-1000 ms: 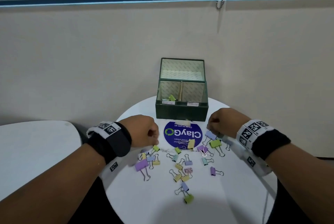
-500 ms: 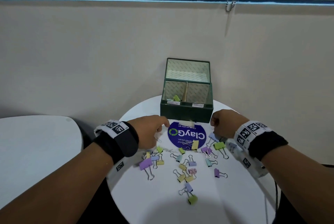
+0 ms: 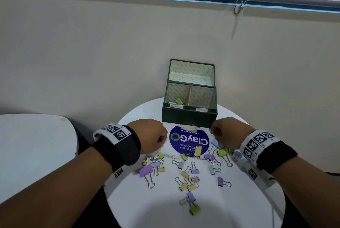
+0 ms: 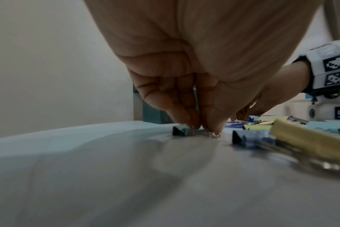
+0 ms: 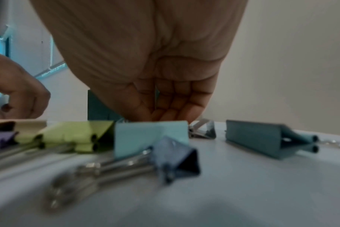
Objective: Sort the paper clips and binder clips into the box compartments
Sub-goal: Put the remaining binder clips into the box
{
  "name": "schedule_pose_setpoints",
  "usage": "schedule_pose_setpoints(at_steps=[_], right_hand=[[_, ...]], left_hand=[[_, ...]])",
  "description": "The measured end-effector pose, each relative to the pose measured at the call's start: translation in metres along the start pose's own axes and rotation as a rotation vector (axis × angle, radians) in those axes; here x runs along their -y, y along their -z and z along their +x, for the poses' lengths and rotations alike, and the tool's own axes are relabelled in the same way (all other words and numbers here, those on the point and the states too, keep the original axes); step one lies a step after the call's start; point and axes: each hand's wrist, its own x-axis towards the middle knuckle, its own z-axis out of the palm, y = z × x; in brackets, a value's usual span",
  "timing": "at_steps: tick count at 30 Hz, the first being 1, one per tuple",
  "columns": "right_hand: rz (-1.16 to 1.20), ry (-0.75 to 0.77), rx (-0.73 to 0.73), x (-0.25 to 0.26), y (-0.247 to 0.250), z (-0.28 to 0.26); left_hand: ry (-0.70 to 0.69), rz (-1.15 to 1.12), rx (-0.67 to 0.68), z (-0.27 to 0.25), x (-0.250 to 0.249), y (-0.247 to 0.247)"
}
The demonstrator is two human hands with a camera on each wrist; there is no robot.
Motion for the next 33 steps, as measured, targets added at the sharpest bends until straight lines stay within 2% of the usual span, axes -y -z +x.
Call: schedule_pose_setpoints(at_steps=[4, 7, 10, 13, 16, 20, 25, 27, 31, 33], right_hand=[[0.022, 0.026, 0.043, 0.003, 0.001, 0.001], [0.058, 0.055, 0.042, 0.006, 0.01, -0.006], [0.139, 0.133, -0.051, 0.013, 0.035, -0.018], [0.372, 0.194, -0.256, 0.019, 0.063, -0.018], [0.459, 0.171, -0.425, 0.021, 0.078, 0.001], [0.368, 0.124, -0.432, 0.014, 0.072, 0.02], [0.407, 0.156, -0.576, -0.001, 0.036, -0.006], [0.386, 0.137, -0.508, -0.01, 0.023, -0.017], [0.275, 0.144, -0.201, -0.02, 0.012, -0.035], [0.254, 0.129, -0.155, -0.017, 0.005, -0.041]], left_hand=[[-0.016, 0.037, 0.004, 0.002, -0.001, -0.003], [-0.013, -0.027, -0.021, 0.003, 0.0, -0.005], [-0.037, -0.101, -0.052, 0.002, 0.001, -0.005], [-0.059, -0.115, -0.035, 0.002, 0.001, -0.005], [-0.035, -0.111, -0.034, 0.003, 0.0, -0.005], [0.007, -0.119, -0.006, 0.005, 0.0, -0.006], [0.035, -0.117, 0.053, 0.004, -0.002, -0.006], [0.043, -0.126, 0.056, 0.005, -0.001, -0.006], [0.032, -0.134, 0.076, 0.003, -0.004, -0.003], [0.034, -0.129, 0.087, 0.002, -0.005, 0.001]])
